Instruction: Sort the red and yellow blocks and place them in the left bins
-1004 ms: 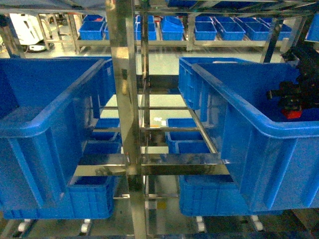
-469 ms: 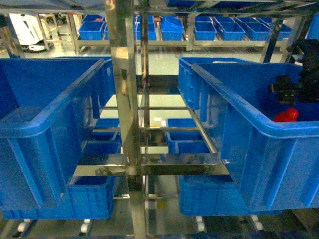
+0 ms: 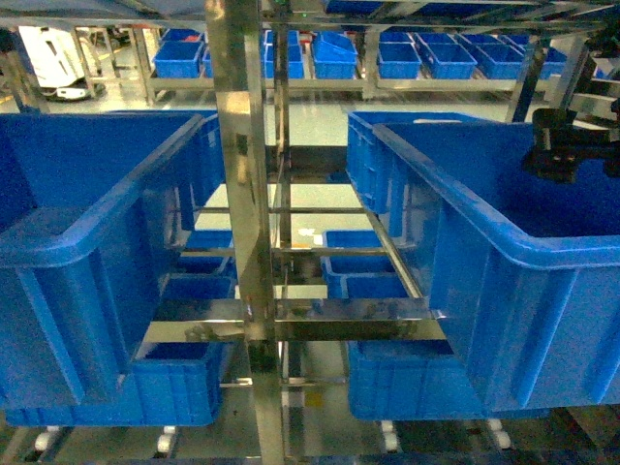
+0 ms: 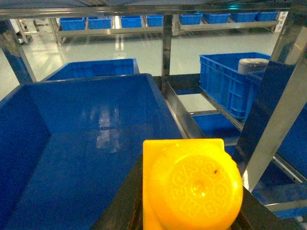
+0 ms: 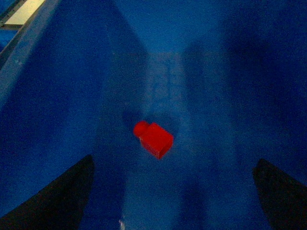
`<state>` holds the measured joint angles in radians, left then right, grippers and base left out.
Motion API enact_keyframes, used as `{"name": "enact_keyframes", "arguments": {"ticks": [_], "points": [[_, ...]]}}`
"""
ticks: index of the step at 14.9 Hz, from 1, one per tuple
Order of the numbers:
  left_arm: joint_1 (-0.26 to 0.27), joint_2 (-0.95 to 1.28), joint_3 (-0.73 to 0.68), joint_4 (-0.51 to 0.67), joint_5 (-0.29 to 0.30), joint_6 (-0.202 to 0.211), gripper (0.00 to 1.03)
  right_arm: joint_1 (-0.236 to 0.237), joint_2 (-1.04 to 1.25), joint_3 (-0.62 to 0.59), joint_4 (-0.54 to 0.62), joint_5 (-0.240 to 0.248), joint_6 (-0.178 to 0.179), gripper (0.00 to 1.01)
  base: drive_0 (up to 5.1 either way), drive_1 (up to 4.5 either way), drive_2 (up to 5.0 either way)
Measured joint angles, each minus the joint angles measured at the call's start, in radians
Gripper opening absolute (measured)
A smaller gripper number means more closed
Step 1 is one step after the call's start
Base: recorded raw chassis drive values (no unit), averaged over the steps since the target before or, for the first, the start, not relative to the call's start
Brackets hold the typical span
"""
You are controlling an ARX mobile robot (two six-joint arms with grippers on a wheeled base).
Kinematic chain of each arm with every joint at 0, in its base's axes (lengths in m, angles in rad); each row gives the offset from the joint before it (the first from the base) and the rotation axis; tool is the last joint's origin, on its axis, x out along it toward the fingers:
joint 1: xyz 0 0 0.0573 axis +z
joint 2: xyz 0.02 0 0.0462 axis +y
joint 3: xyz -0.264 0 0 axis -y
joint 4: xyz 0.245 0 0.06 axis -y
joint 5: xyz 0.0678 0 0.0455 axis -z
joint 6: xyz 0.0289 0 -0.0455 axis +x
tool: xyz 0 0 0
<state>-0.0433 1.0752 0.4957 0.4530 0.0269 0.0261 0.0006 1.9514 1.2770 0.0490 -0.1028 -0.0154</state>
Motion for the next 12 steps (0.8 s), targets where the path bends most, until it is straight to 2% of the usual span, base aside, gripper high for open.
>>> {"name": "enact_keyframes", "arguments": {"ticks": [4, 6, 8, 9, 11, 12], "points": [[0.0, 0.0, 0.0, 0.0, 0.0, 0.0, 0.27, -0.015, -0.272, -0.24, 0.042, -0.059, 0.0, 0.98, 0.0, 0.0, 0.0], [0.0, 0.0, 0.0, 0.0, 0.0, 0.0, 0.27, -0.018, -0.322, -0.274, 0.047, -0.062, 0.0, 0.98, 0.0, 0.0, 0.0], [0.0, 0.0, 0.0, 0.0, 0.0, 0.0, 0.27, -0.028, -0.513, -0.405, 0.039, -0.073, 0.005, 0.98, 0.0, 0.0, 0.0], [0.0, 0.0, 0.0, 0.0, 0.0, 0.0, 0.27, -0.026, -0.597, -0.462, 0.024, -0.063, 0.008, 0.98, 0.0, 0.0, 0.0], [0.0, 0.0, 0.0, 0.0, 0.0, 0.0, 0.27, 0.012, -0.768, -0.554, -0.04, -0.035, 0.029, 0.98, 0.0, 0.0, 0.0], [0.0, 0.0, 0.0, 0.0, 0.0, 0.0, 0.27, 0.046, -0.851, -0.594, -0.074, -0.027, 0.045, 0.98, 0.0, 0.0, 0.0]]}}
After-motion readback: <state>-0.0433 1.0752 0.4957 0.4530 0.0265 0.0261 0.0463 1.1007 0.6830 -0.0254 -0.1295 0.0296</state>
